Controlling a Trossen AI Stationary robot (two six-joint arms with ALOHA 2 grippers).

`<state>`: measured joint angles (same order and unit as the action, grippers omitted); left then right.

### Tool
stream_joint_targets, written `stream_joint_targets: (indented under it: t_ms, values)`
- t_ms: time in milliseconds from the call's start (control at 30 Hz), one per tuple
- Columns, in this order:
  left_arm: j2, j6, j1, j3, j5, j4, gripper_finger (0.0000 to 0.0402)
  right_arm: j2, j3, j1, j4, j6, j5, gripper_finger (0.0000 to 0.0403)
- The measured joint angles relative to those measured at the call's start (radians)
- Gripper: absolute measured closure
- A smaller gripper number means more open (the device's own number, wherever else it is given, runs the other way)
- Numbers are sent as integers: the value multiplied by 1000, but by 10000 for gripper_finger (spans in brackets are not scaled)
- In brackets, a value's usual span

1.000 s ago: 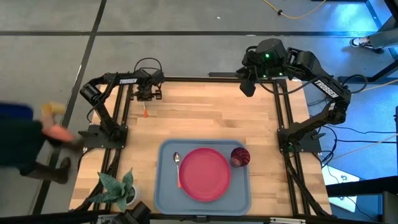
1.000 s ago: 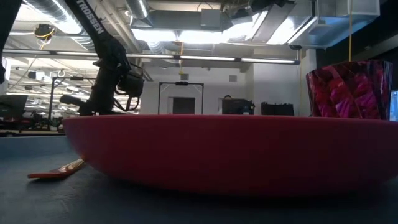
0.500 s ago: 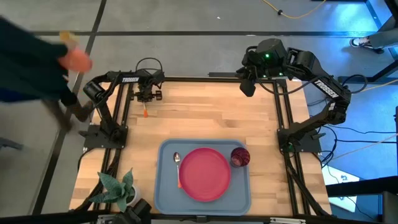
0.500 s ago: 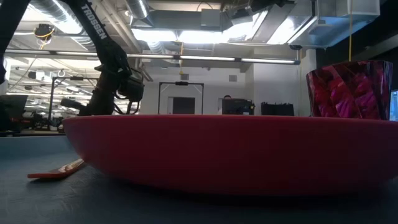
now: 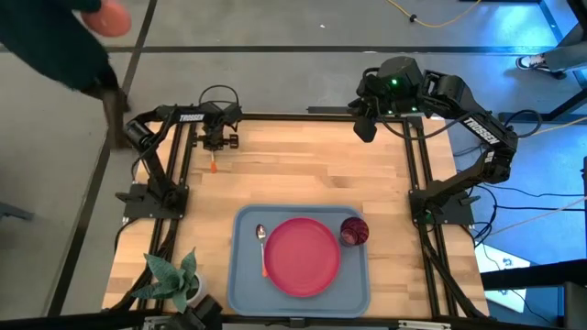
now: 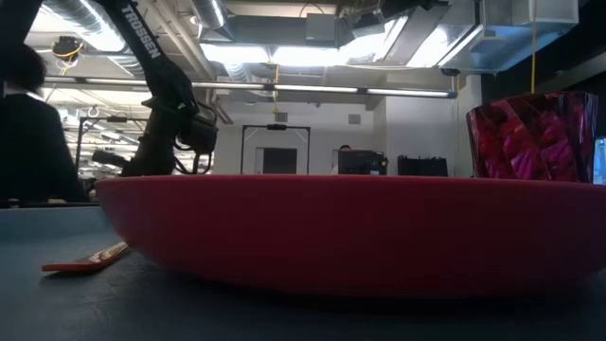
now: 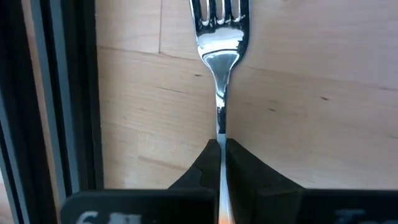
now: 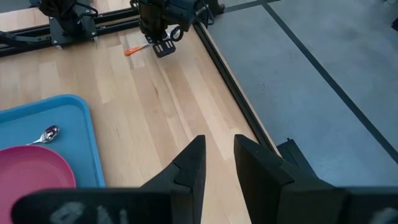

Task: Pick and place plate/cup/fork/spoon on tray
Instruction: Put the orange fork on the blue serving tray to the left of the orange spoon

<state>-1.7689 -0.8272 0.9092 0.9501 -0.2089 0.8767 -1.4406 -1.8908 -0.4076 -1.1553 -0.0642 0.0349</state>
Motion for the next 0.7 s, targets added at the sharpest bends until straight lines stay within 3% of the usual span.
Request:
stream_joint_targets:
  t_ms: [367,700]
  values:
    - [110,3,-33,-2,51,58,400,0,0,0,0,2,0,313]
    - [113,-12,-155,0,115,108,401,0,0,0,0,2,0,313]
